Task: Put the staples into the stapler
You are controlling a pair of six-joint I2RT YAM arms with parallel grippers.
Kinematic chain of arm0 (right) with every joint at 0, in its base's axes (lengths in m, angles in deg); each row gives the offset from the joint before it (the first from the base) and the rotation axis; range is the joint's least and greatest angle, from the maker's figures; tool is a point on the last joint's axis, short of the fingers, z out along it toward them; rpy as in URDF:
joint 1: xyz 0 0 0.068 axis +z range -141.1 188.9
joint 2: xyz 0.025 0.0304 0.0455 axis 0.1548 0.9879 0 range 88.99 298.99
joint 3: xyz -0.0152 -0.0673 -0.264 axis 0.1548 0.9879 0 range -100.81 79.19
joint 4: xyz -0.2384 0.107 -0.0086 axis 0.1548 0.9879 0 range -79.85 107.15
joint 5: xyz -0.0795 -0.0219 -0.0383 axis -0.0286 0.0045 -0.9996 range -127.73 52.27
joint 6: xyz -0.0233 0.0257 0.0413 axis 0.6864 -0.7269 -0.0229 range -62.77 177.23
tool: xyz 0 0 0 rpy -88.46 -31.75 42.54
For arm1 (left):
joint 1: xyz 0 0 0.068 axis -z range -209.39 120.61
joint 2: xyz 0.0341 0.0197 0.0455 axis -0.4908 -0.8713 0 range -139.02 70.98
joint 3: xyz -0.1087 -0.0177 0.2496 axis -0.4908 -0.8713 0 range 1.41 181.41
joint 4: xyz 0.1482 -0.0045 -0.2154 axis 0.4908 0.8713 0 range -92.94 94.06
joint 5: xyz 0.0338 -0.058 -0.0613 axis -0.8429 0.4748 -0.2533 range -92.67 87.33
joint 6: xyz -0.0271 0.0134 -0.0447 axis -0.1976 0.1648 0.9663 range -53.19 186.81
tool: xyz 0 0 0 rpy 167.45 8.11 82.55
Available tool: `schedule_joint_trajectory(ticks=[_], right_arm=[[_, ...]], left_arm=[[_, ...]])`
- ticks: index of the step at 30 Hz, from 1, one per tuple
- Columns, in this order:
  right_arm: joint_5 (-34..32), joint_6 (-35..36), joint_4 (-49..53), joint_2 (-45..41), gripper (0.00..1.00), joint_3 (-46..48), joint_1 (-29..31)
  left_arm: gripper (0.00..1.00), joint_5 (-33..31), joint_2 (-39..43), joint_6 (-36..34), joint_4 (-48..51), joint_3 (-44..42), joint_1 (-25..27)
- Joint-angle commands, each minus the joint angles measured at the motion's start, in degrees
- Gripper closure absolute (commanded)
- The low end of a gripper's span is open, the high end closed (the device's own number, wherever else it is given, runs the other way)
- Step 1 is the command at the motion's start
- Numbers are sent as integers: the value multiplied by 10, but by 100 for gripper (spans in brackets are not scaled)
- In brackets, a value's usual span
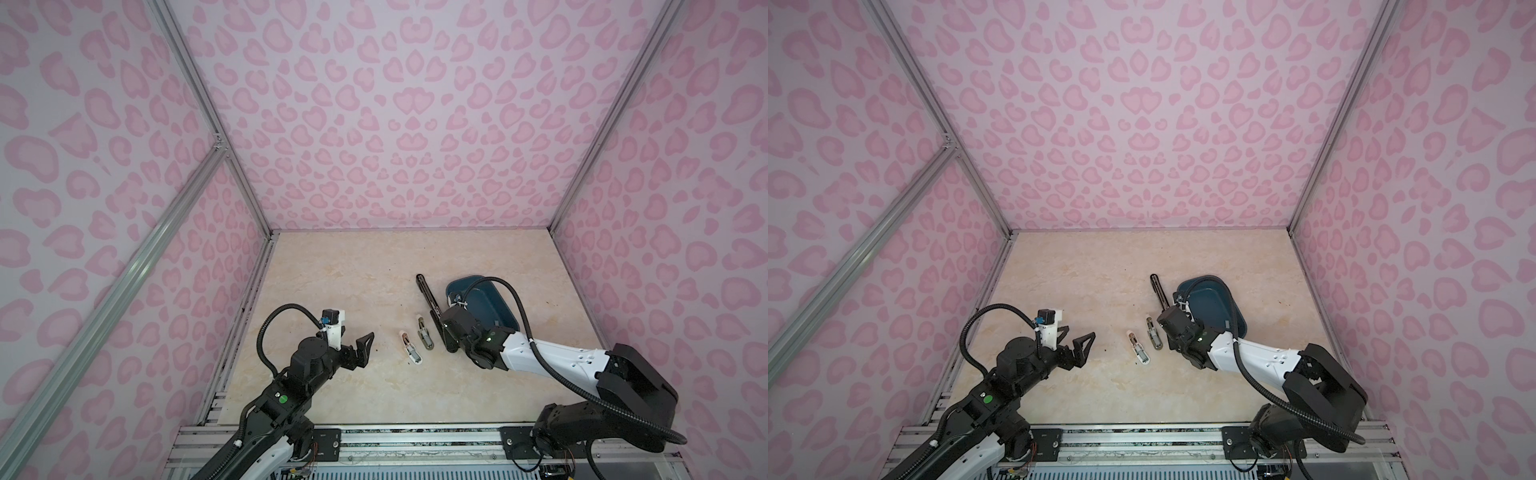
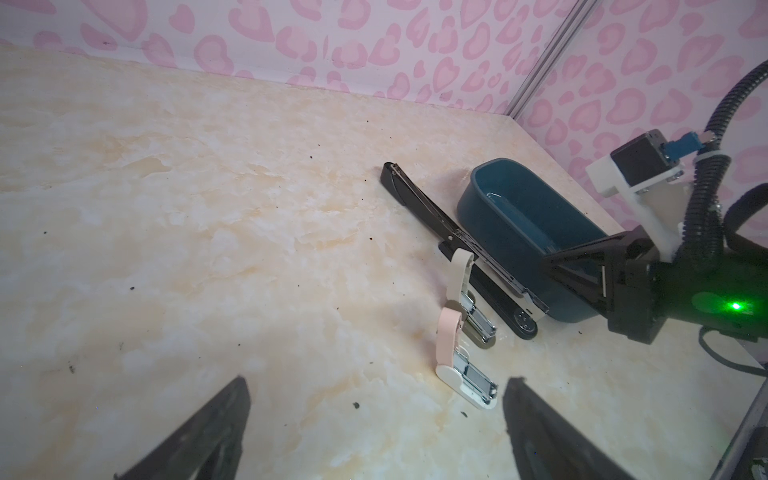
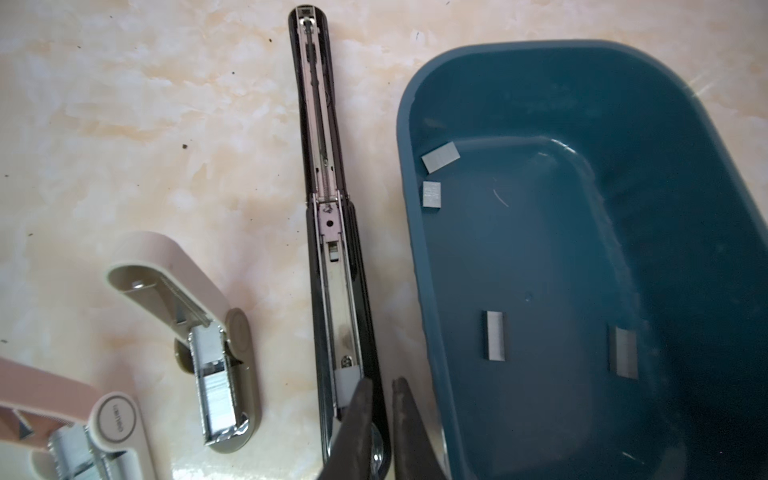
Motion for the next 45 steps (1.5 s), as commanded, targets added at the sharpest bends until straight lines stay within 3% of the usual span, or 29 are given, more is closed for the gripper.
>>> schedule_joint_trajectory(ticks=[1, 9, 16, 45], right_arm=[[12, 3, 0, 17, 86, -4, -1], [29, 8, -9, 21, 82, -3, 2], [6, 3, 12, 43, 75, -15, 16], [-58, -25, 69, 83, 86, -47, 51]], left_arm=[[4, 0, 0, 0, -15, -3, -1], [4, 0, -2, -1, -16, -3, -1], [4, 1, 3, 0, -15, -4, -1], [4, 0, 21, 1, -14, -10, -1]])
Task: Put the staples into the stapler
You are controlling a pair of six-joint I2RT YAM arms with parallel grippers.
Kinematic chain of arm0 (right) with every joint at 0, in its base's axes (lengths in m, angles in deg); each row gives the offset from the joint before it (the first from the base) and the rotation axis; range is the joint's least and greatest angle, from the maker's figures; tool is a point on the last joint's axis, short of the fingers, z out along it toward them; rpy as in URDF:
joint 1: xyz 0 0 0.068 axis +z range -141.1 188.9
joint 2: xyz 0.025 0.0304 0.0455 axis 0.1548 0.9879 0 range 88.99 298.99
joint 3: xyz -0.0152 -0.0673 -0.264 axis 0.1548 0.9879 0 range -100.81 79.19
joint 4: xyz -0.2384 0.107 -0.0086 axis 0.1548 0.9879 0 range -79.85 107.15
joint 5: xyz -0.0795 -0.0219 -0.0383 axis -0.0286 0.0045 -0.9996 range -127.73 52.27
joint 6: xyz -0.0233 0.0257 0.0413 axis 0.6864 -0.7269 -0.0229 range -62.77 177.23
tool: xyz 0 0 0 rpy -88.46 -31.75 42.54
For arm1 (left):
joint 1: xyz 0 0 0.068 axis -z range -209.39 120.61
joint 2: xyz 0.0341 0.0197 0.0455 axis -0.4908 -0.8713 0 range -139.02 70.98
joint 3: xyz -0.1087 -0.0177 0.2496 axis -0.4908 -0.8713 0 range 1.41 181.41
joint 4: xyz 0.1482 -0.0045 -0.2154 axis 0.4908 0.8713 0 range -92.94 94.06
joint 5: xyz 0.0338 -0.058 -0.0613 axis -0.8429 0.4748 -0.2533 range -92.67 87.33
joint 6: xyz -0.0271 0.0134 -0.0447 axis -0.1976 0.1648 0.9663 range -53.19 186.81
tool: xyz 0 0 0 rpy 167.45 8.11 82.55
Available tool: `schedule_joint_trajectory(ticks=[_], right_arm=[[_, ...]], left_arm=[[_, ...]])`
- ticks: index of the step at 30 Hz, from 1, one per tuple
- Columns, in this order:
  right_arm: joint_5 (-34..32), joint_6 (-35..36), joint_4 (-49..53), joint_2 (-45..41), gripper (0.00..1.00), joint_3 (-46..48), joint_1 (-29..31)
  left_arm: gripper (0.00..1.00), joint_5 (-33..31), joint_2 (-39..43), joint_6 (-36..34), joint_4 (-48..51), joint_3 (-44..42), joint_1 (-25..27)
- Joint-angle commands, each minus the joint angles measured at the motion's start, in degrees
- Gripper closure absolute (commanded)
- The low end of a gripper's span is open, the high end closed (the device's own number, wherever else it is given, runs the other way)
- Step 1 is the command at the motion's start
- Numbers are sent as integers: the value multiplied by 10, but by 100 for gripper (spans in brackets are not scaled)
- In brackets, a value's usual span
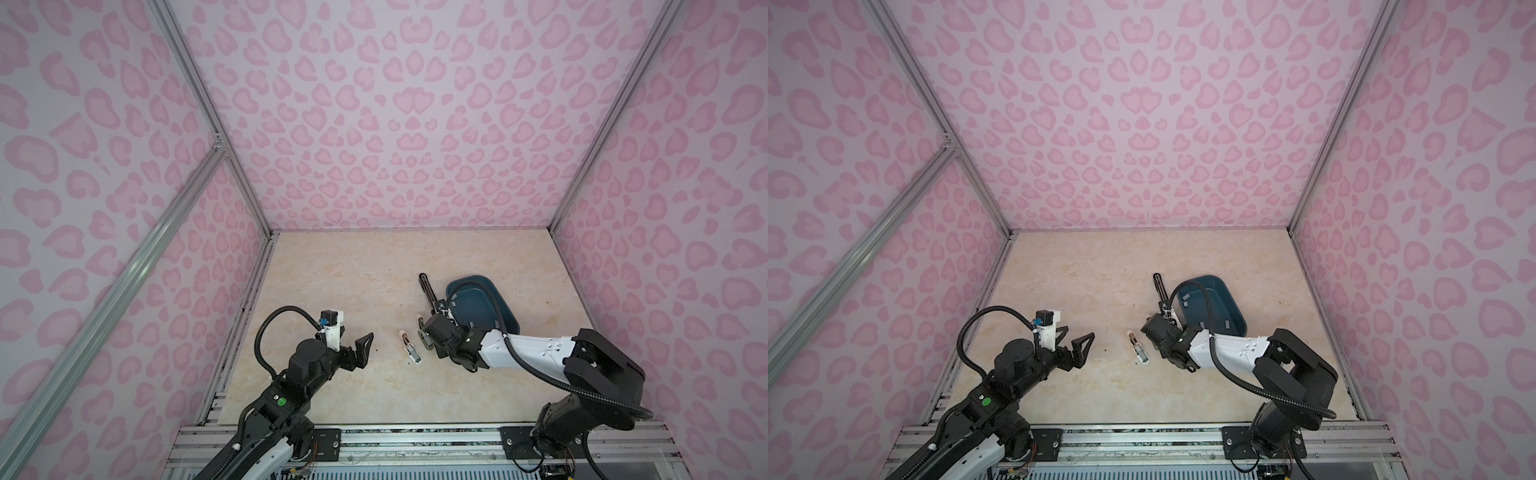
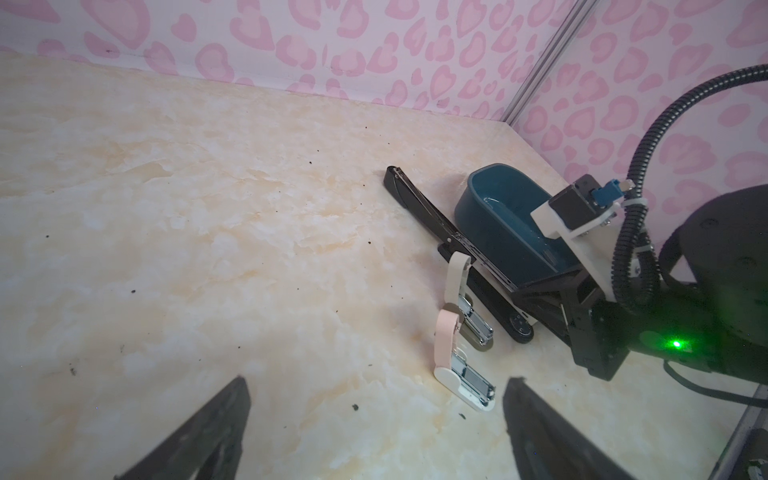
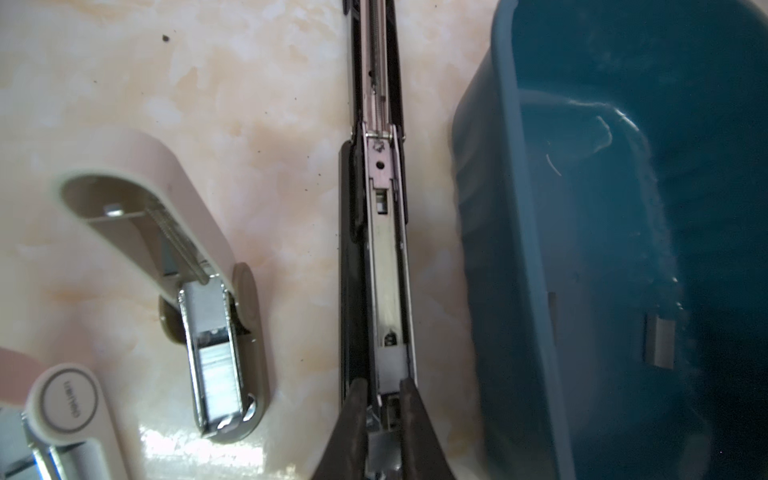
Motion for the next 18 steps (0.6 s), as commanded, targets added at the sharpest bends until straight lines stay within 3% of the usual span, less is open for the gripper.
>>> schedule_joint_trajectory(ticks=[1, 13, 18], right_arm=[[-24, -13, 18, -3, 87, -2, 1], [-40, 0, 30, -43, 89, -18, 0], [-15, 3, 38, -51, 82, -9, 5]], left_arm=[[4, 0, 4, 1, -13, -2, -1], [4, -2, 7, 2, -12, -3, -1], [4, -2, 5, 1, -13, -3, -1]])
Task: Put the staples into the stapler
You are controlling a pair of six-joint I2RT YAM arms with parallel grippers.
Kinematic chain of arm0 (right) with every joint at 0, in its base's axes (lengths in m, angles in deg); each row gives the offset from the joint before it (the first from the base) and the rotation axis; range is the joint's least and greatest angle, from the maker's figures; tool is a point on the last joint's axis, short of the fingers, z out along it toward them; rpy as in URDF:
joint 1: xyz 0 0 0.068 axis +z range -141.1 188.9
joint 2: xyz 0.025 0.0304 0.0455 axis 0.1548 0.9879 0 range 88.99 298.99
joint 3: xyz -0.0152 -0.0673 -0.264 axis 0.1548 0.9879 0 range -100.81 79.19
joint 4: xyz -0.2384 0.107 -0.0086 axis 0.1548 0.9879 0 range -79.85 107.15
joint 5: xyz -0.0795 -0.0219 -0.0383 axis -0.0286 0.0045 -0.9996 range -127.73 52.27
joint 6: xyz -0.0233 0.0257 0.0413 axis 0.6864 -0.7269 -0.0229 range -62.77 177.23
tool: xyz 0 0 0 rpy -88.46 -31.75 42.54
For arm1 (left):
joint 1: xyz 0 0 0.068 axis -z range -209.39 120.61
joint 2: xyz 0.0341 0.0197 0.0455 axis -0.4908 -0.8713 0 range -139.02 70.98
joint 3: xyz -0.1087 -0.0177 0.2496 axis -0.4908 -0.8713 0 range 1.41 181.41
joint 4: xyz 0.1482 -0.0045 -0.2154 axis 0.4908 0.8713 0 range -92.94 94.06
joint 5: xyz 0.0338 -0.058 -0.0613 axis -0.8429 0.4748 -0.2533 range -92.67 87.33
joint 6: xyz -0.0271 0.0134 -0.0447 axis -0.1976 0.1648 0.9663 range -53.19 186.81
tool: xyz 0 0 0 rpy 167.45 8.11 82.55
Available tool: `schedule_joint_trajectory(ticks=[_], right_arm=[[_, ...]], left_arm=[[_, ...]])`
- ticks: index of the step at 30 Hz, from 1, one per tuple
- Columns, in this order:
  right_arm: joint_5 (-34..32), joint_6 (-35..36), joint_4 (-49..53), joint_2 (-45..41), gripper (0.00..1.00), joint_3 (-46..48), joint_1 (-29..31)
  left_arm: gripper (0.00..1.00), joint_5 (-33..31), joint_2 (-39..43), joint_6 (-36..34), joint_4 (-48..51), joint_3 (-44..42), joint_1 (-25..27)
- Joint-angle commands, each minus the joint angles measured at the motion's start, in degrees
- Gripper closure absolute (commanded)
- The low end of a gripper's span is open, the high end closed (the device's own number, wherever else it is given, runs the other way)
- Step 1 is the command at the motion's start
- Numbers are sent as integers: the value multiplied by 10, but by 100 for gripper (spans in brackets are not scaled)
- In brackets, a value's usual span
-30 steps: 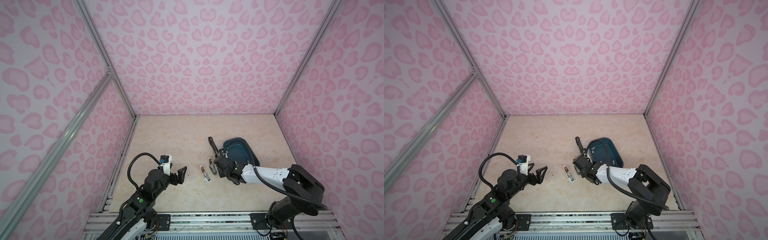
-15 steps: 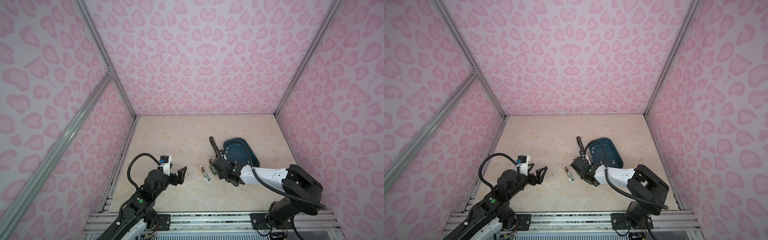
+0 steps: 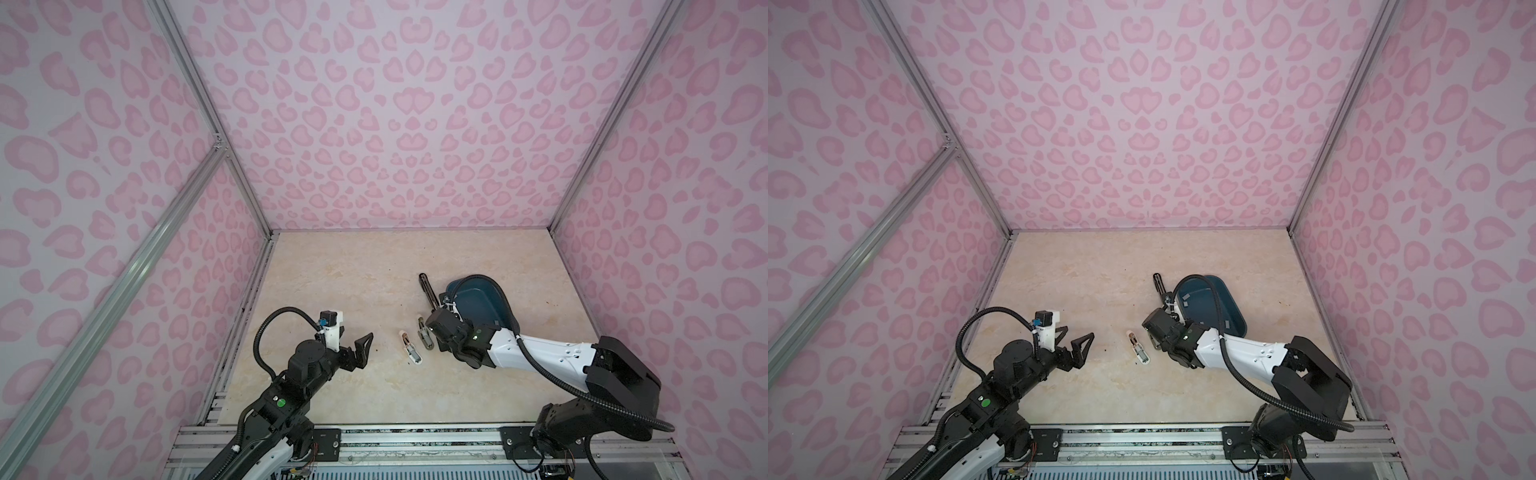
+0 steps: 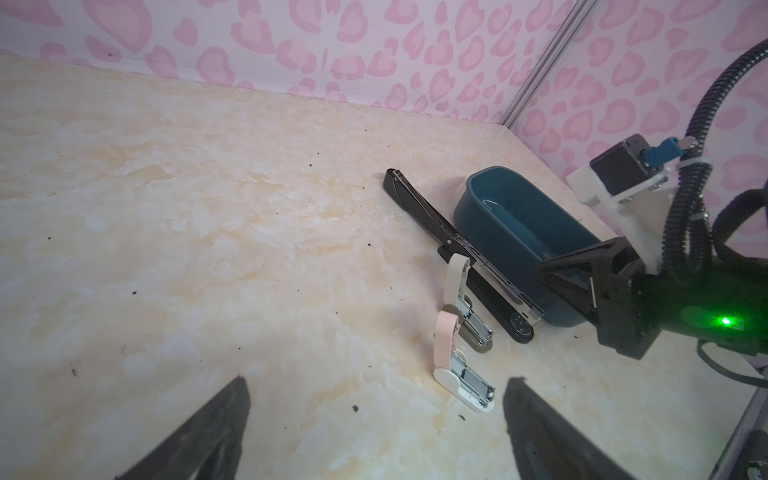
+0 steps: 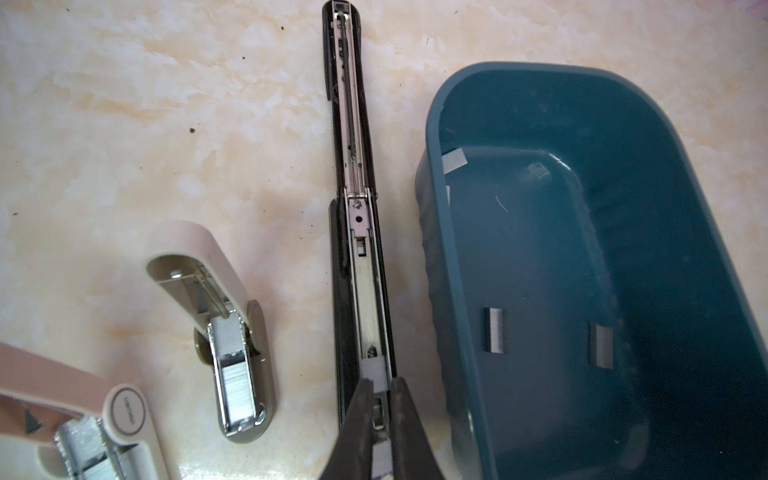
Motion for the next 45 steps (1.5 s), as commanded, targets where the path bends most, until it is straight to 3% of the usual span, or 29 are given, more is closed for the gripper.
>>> schedule_joint_trajectory(ticks=[1, 26, 31, 45], right_arm=[[8, 6, 12, -3, 81, 13, 7], [23, -3, 19, 25, 79, 39, 14], [14, -9, 24, 18, 87, 37, 14], [8, -6, 39, -11, 90, 18, 14]], left_arm=[[4, -2, -1, 1, -13, -1, -1], [4, -2, 1, 1, -13, -2, -1], [4, -1, 3, 1, -13, -3, -1], [4, -2, 7, 1, -12, -3, -1]])
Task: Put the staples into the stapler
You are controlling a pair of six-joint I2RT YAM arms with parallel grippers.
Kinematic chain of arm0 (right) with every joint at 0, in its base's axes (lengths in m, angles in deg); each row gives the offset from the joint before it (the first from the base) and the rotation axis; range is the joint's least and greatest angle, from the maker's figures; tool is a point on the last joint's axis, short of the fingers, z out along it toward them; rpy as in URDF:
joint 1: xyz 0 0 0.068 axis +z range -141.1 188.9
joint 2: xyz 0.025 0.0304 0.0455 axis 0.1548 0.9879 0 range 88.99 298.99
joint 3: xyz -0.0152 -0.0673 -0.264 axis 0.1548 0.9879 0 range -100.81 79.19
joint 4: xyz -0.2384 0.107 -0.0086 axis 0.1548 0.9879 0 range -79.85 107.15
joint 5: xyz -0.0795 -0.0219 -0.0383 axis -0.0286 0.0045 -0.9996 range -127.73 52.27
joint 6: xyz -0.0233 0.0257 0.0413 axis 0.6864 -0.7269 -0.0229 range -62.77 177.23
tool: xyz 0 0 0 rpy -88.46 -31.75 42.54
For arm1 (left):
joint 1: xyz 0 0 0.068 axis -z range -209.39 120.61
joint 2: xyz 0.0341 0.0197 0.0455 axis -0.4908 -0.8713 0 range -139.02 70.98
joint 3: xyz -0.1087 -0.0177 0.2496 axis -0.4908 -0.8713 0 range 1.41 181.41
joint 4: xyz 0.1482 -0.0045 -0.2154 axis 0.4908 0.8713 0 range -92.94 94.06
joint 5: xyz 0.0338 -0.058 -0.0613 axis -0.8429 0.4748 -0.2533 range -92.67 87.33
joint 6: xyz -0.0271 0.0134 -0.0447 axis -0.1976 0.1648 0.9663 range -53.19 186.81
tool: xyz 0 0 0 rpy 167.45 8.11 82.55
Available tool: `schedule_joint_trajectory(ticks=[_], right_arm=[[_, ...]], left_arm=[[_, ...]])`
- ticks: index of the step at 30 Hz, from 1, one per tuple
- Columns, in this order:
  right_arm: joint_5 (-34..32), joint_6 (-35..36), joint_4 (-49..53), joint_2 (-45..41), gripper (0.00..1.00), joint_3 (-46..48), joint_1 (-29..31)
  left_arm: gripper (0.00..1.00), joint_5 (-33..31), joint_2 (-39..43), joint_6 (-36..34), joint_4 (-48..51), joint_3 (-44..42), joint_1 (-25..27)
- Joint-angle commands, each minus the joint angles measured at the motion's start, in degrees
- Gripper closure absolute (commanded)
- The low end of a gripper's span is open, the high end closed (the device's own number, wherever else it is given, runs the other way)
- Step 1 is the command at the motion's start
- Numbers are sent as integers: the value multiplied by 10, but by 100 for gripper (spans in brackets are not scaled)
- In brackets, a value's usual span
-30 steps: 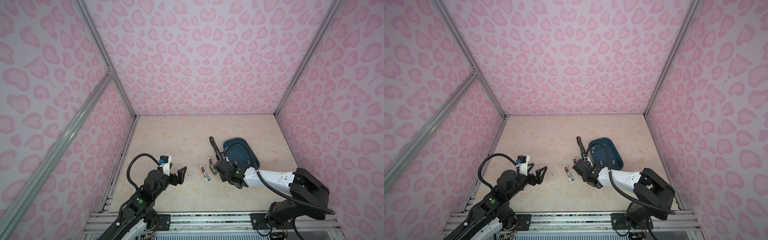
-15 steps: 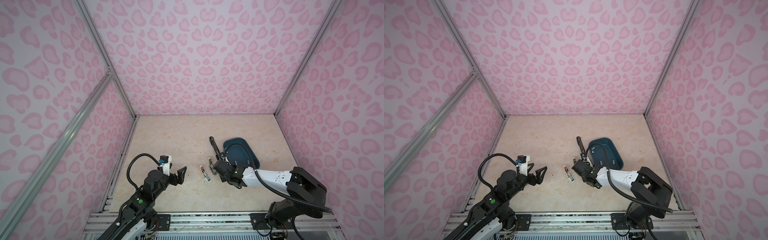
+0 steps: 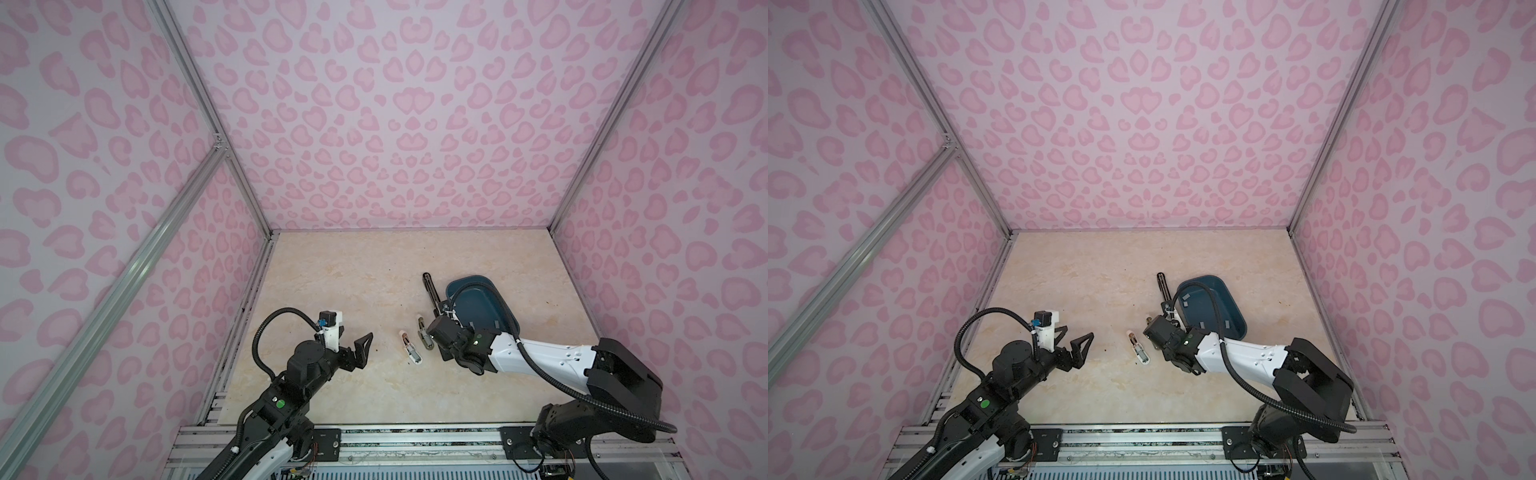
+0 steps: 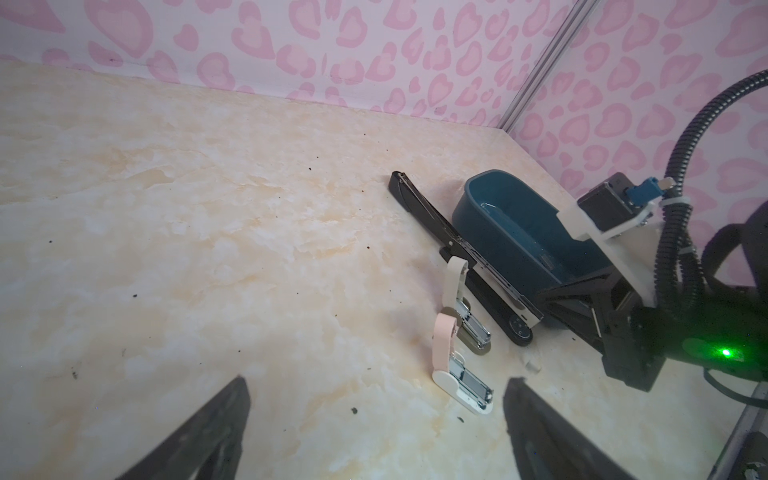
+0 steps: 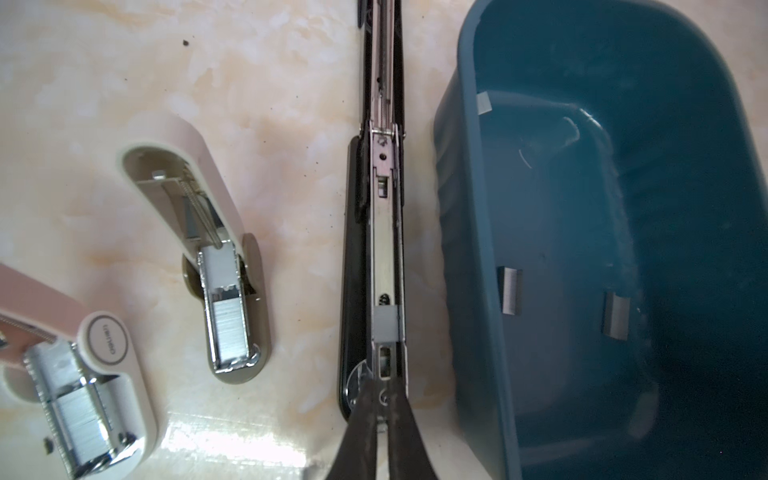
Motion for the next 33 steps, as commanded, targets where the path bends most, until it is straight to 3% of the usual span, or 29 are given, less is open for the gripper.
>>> schedule_joint_trajectory(ticks=[1, 10, 19, 33], right_arm=[[-19, -5, 14, -6, 90, -3, -1], [-2, 15, 13, -67, 87, -3, -40], [114, 17, -40, 13, 92, -19, -84], [101, 24, -40, 99, 97, -74, -103]], left_arm=[[4, -1, 0, 1, -12, -2, -1], [4, -1, -1, 1, -12, -2, -1], [4, -12, 0, 3, -8, -1, -1], [4, -14, -25, 0, -13, 7, -1]])
